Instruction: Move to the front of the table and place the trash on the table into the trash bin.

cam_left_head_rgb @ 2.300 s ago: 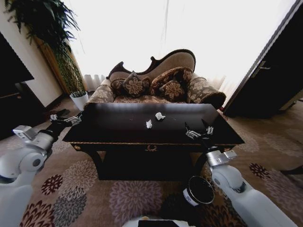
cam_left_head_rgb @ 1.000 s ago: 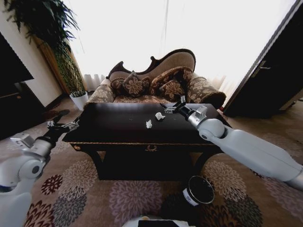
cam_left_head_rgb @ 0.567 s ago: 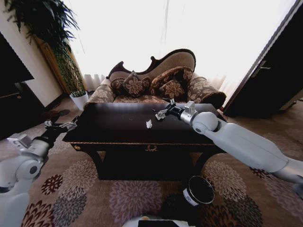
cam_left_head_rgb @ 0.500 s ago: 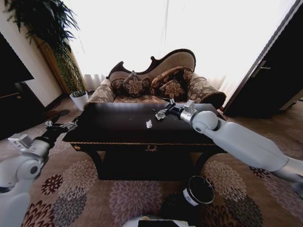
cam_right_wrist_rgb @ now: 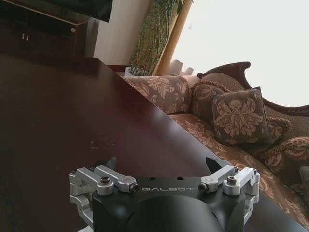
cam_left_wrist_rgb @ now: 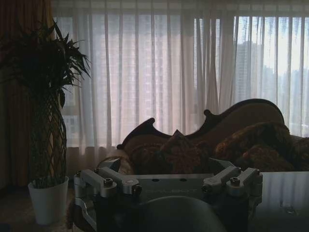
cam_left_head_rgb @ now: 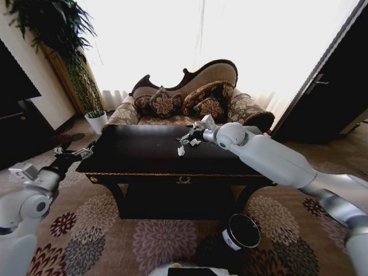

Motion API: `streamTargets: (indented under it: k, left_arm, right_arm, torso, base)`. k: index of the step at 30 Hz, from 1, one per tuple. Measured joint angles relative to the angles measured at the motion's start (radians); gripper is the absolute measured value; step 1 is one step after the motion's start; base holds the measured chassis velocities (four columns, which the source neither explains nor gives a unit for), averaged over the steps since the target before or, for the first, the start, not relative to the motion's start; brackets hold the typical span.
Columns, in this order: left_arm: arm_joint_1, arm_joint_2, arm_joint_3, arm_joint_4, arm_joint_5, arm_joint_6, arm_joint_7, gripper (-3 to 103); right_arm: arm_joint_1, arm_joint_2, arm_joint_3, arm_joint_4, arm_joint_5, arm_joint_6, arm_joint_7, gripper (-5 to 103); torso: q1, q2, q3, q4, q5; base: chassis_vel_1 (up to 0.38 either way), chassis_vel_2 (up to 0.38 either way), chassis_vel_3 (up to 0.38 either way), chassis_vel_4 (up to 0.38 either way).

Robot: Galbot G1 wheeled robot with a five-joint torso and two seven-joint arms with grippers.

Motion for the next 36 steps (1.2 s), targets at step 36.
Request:
streamTargets:
  k: [36]
  left_arm:
    - [-0.013,-0.007,0.024,0.018,0.011,-0.008,0.003,100]
  right_arm:
    - [-0.046,0.000,0.016,-0.172,-0.028,0.011,-0.001,100]
  torso:
    - [0.000,0.000,0.000,-0.0001,0.0001]
  base:
    - [0.000,0.000,0.000,0.000]
